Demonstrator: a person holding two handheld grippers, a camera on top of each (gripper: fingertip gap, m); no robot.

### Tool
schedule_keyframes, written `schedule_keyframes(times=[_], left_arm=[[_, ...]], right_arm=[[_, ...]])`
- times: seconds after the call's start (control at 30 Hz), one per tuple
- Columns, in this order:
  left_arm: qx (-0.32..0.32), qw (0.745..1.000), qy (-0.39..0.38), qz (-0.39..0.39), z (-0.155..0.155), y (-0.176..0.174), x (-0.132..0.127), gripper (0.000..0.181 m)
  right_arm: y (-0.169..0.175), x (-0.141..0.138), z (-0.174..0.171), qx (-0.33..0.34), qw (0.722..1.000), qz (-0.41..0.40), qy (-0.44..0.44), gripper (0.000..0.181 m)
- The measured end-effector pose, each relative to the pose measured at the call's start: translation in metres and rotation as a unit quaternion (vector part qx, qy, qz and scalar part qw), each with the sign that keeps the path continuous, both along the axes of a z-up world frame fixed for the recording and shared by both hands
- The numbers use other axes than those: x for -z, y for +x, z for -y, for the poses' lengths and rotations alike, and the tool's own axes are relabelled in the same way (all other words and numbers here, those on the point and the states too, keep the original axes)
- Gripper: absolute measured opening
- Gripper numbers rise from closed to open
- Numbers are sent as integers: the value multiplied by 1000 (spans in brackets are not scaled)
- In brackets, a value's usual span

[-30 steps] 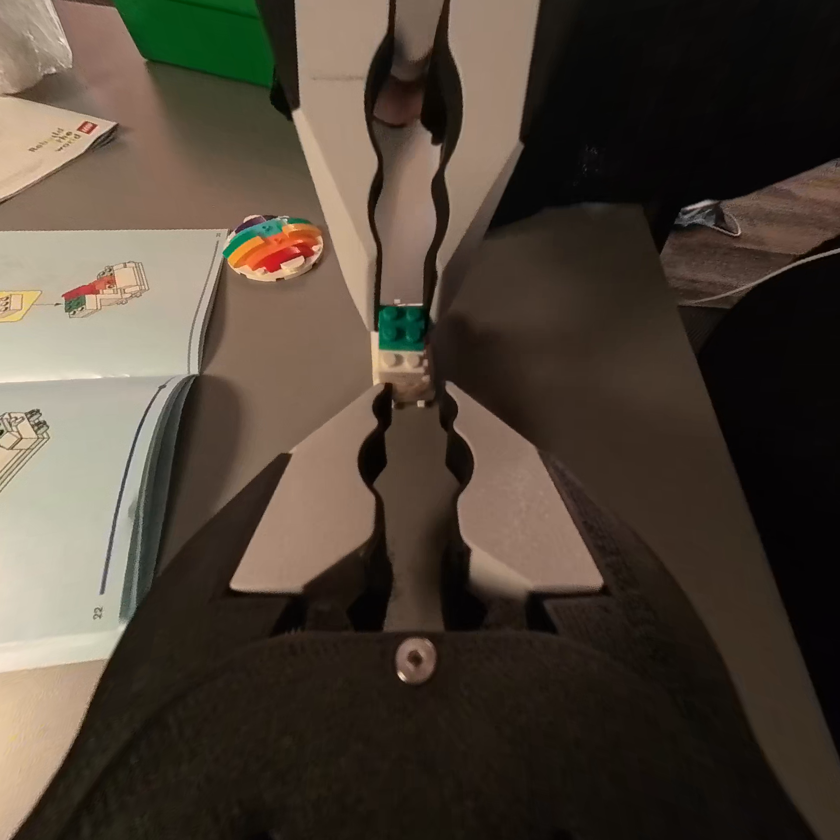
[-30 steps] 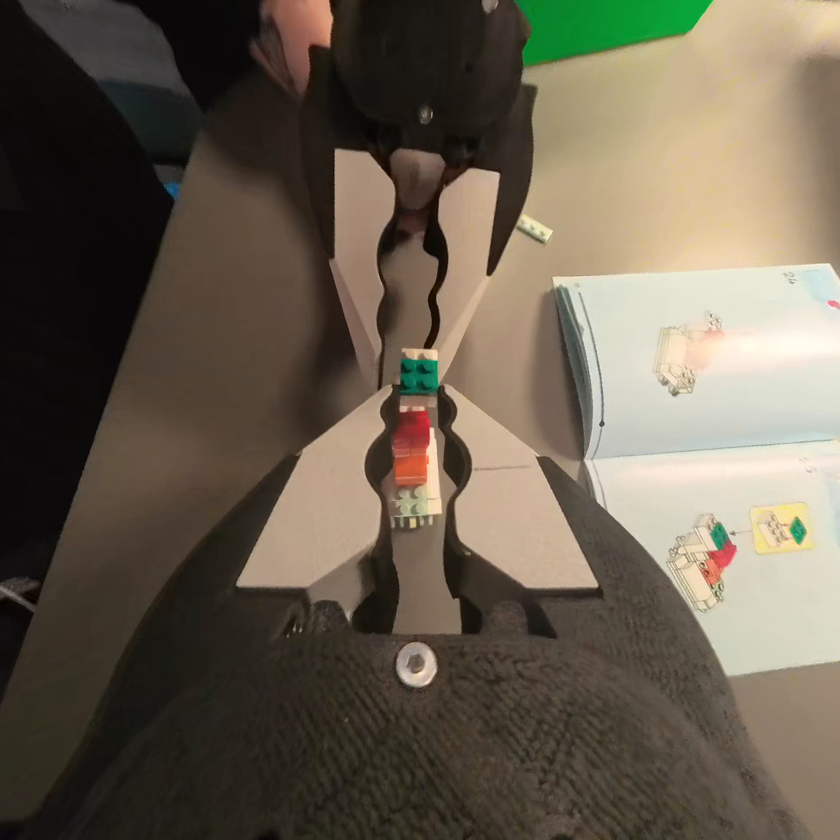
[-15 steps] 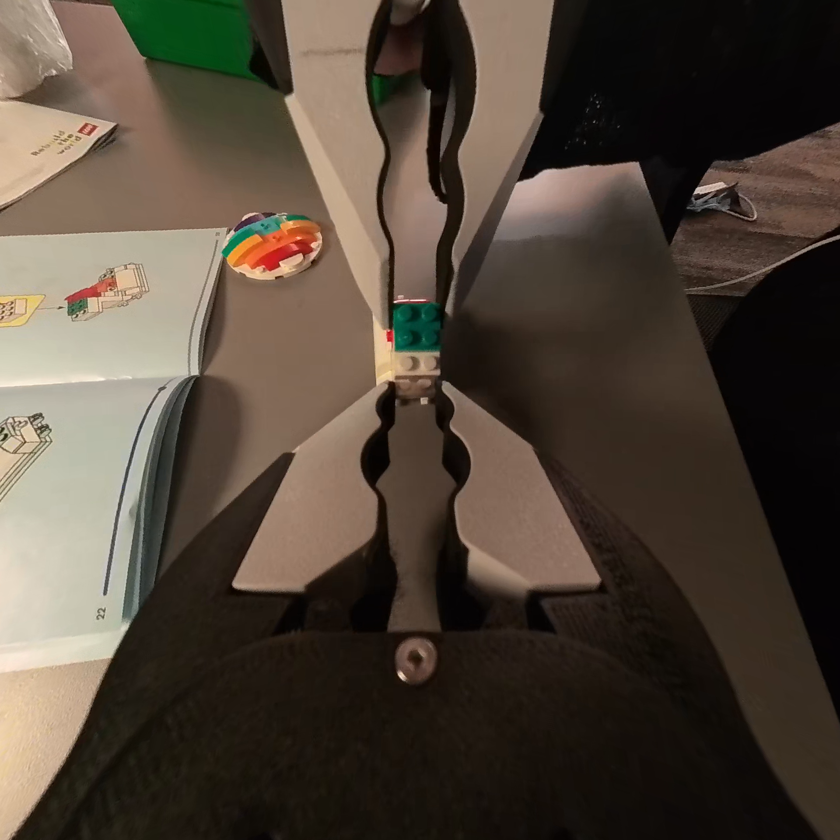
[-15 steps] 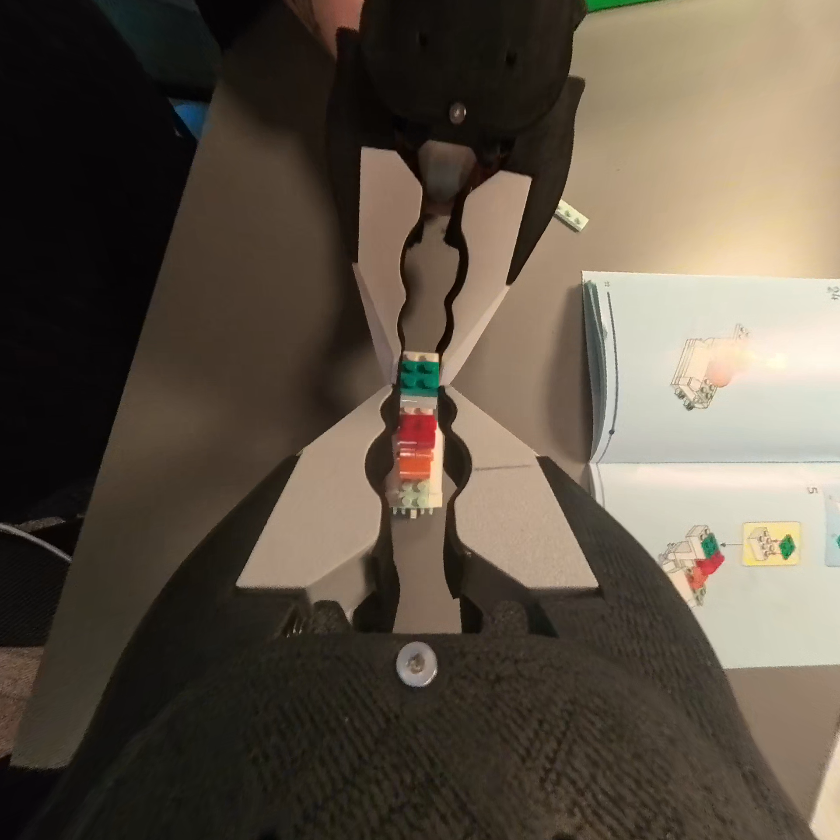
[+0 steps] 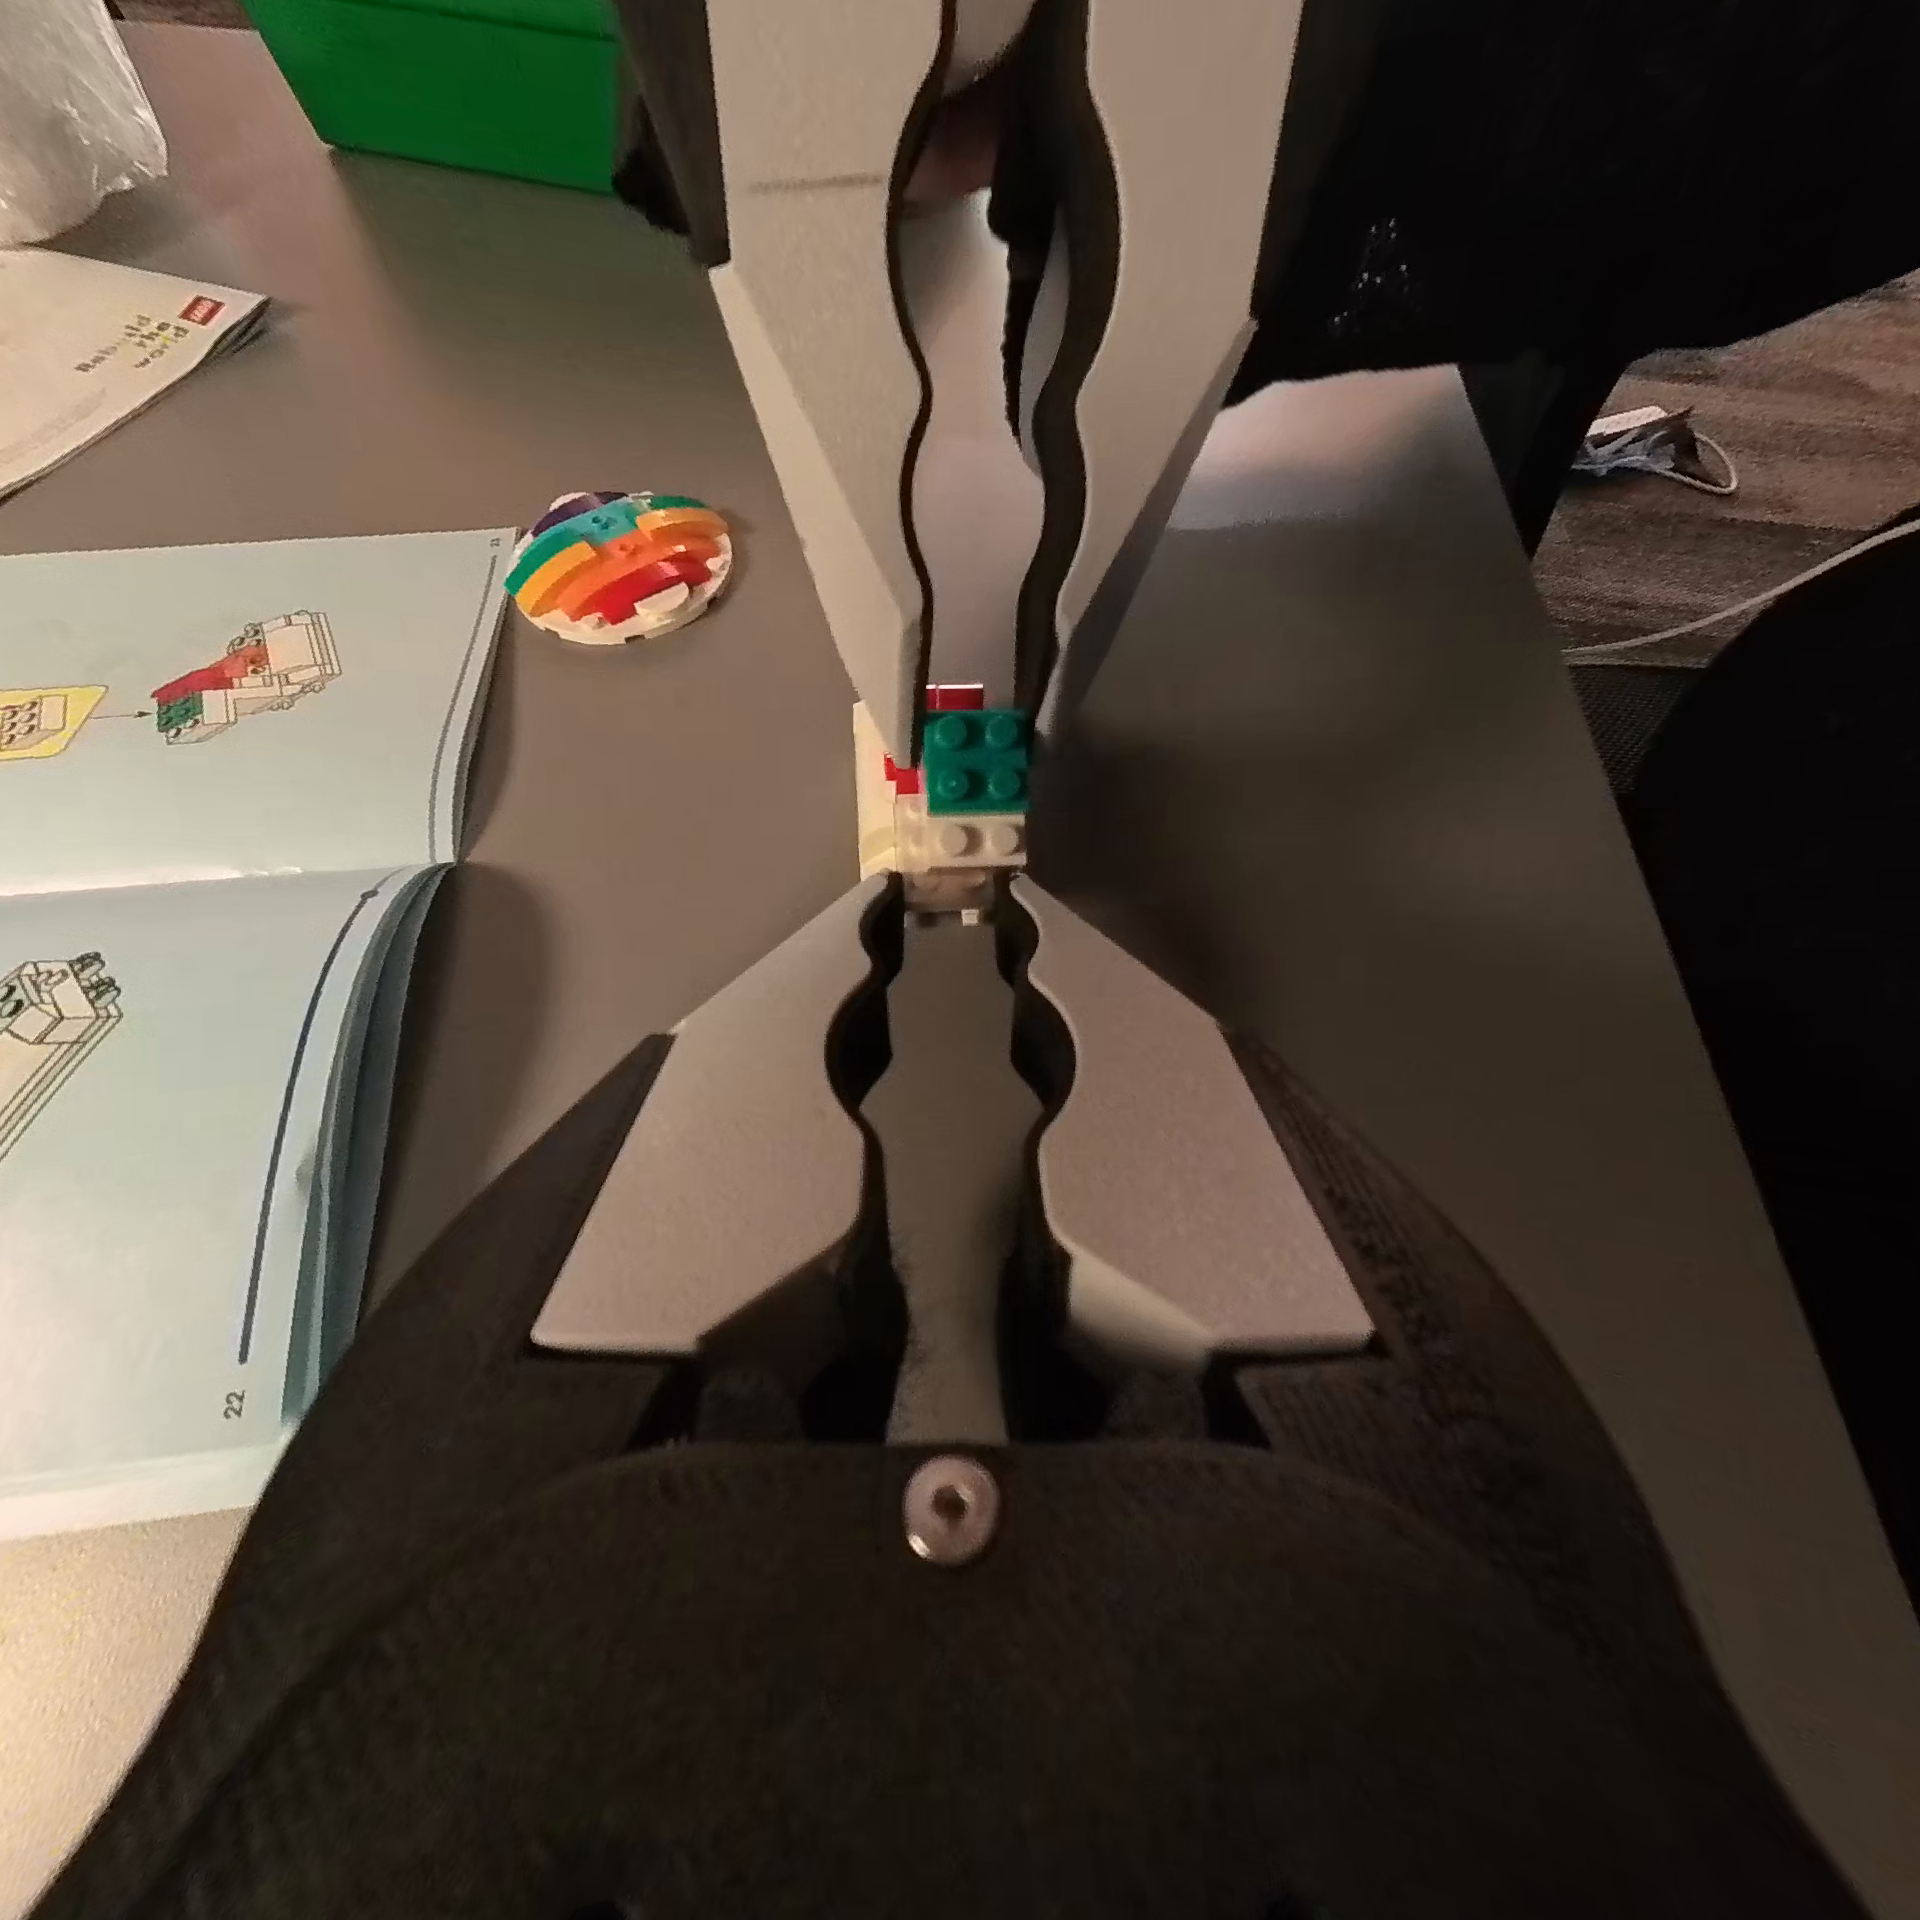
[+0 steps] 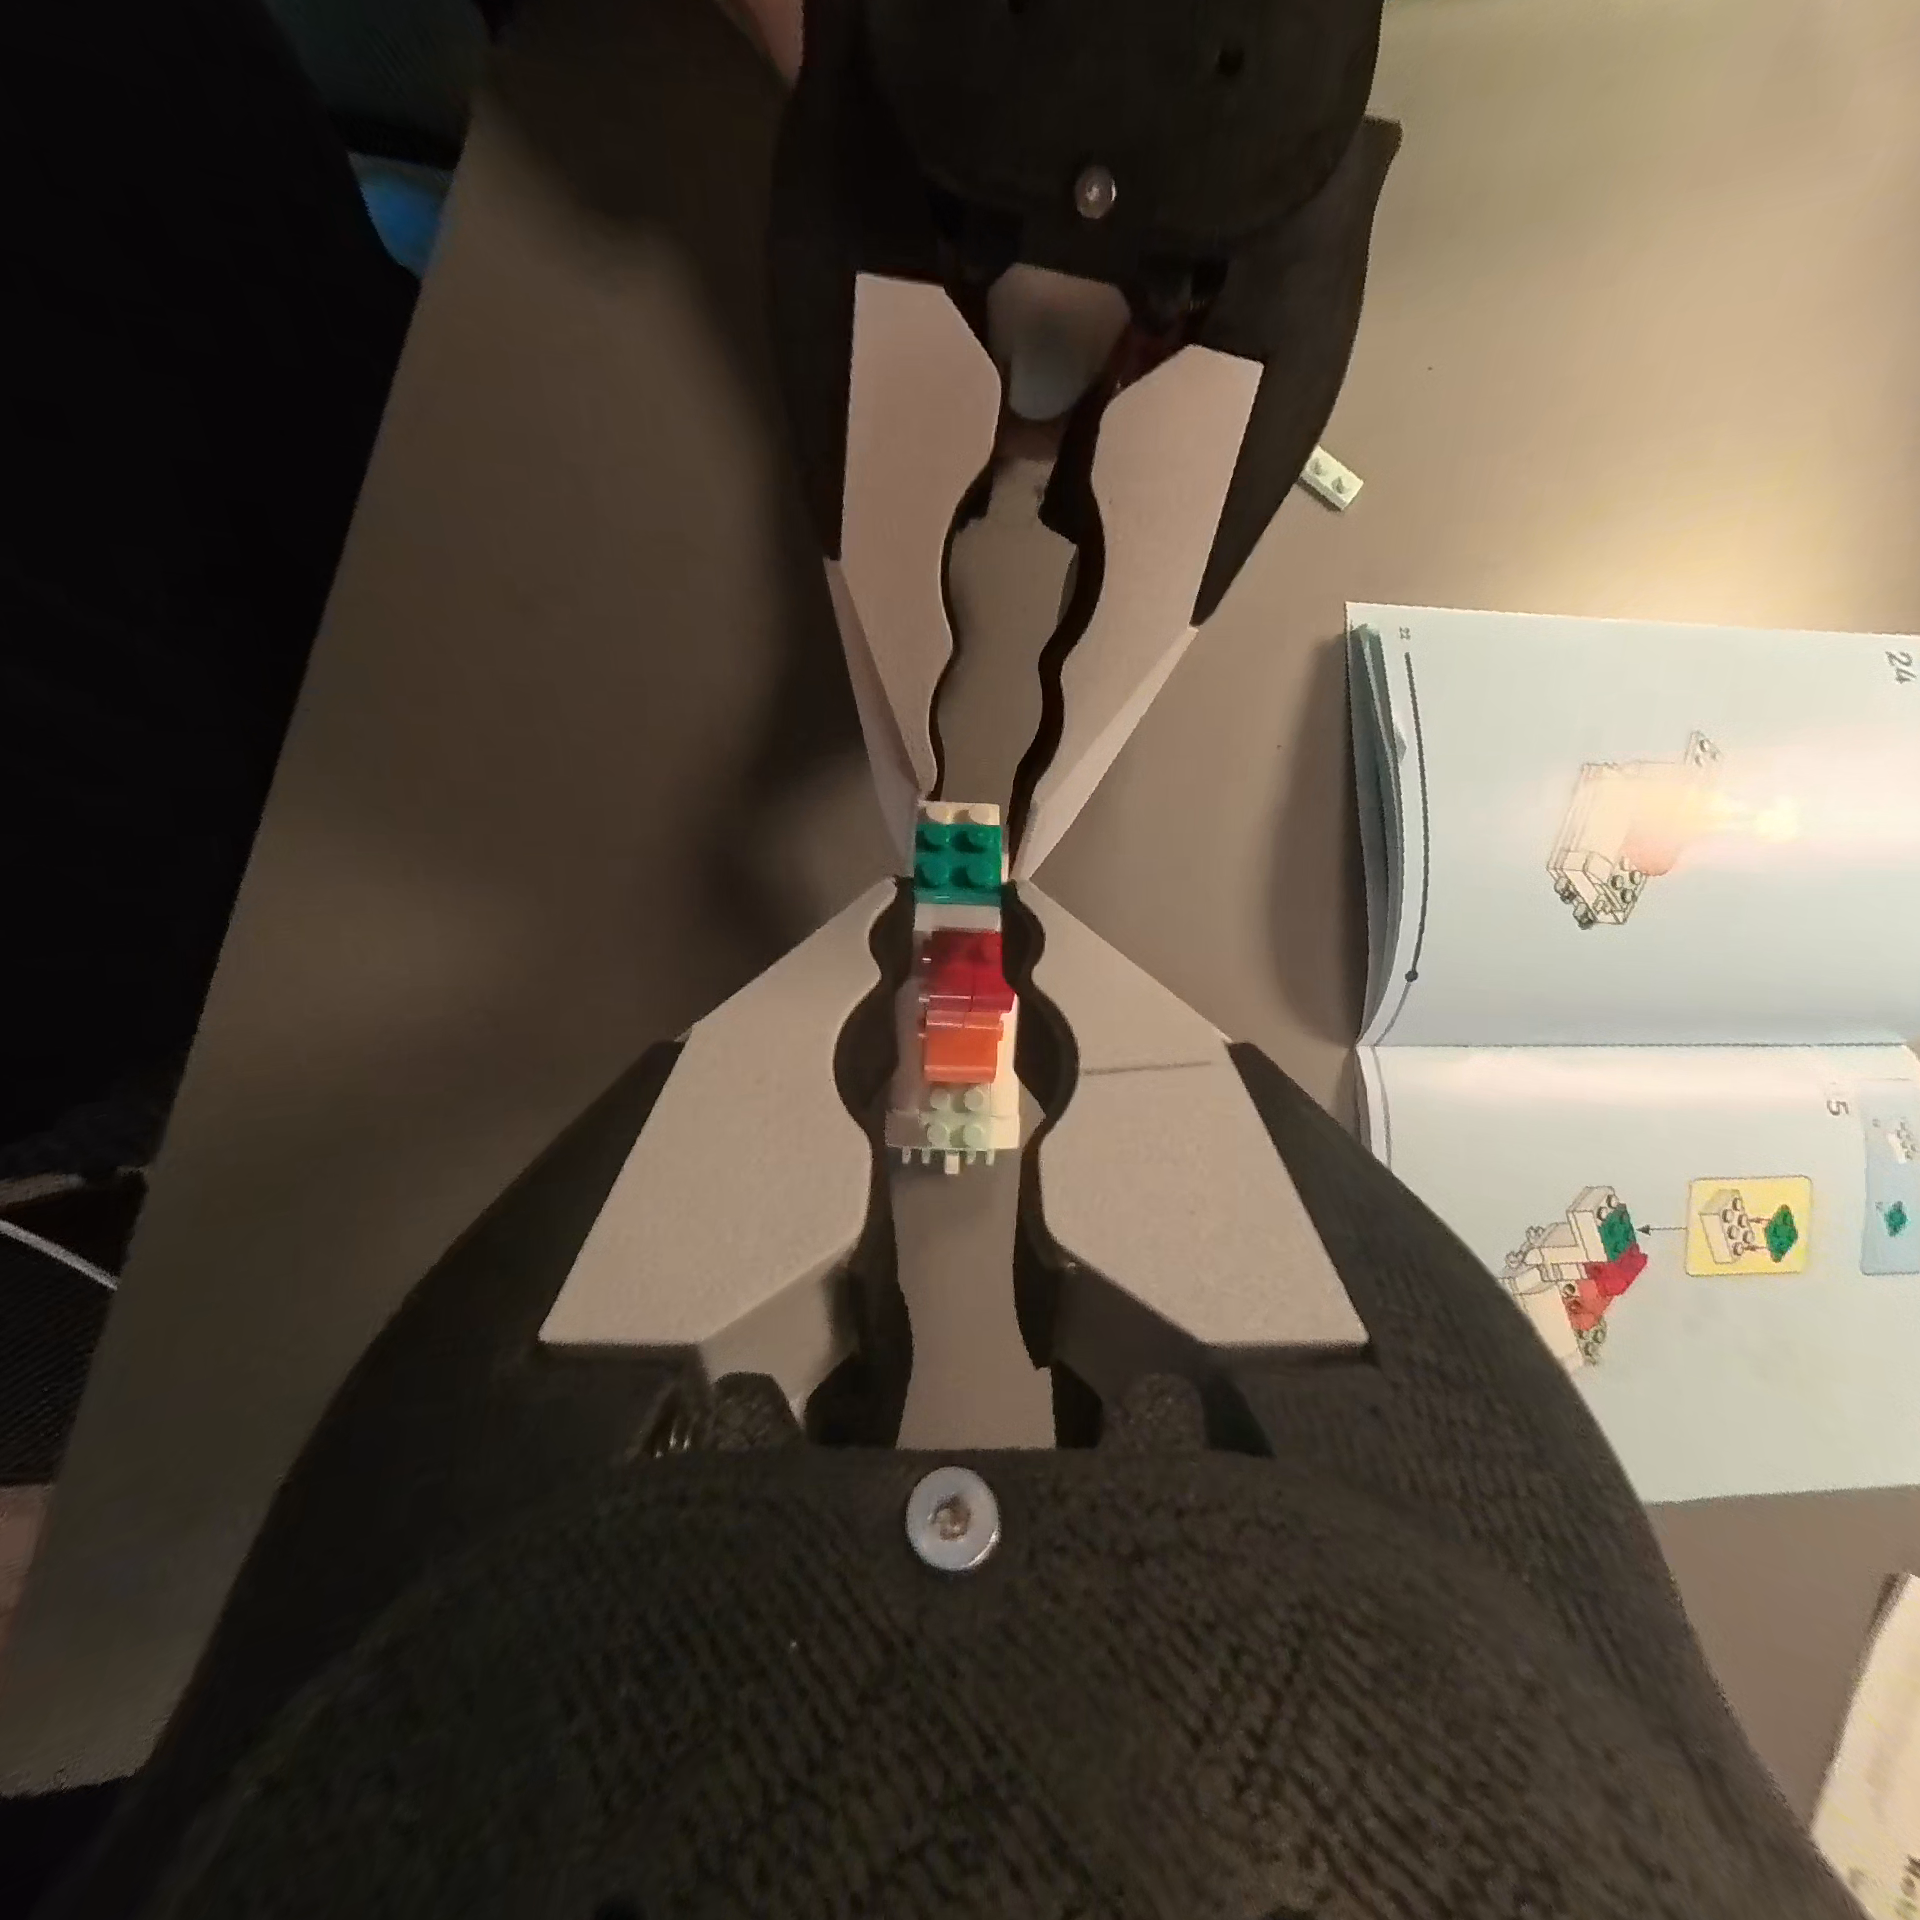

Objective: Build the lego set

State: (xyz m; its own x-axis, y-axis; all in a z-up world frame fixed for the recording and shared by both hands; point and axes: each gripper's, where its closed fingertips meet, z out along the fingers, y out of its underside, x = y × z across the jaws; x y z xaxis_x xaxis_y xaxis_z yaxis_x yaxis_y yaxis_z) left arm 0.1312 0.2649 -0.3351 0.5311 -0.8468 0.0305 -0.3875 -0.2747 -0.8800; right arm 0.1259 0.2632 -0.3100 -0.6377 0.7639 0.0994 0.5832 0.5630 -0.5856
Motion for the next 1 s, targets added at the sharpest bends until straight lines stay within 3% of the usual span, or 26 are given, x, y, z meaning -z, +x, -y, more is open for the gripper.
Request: schedule_keyframes(times=[0.43,1.0], left_arm=[[2,1000,6,-3,1,1,0,15],[6,1000,17,-10,3,2,0,15]], right_arm=[[2,12,-8,10,988,83,131,20],[10,7,-4,-2,991,124,51,27]])
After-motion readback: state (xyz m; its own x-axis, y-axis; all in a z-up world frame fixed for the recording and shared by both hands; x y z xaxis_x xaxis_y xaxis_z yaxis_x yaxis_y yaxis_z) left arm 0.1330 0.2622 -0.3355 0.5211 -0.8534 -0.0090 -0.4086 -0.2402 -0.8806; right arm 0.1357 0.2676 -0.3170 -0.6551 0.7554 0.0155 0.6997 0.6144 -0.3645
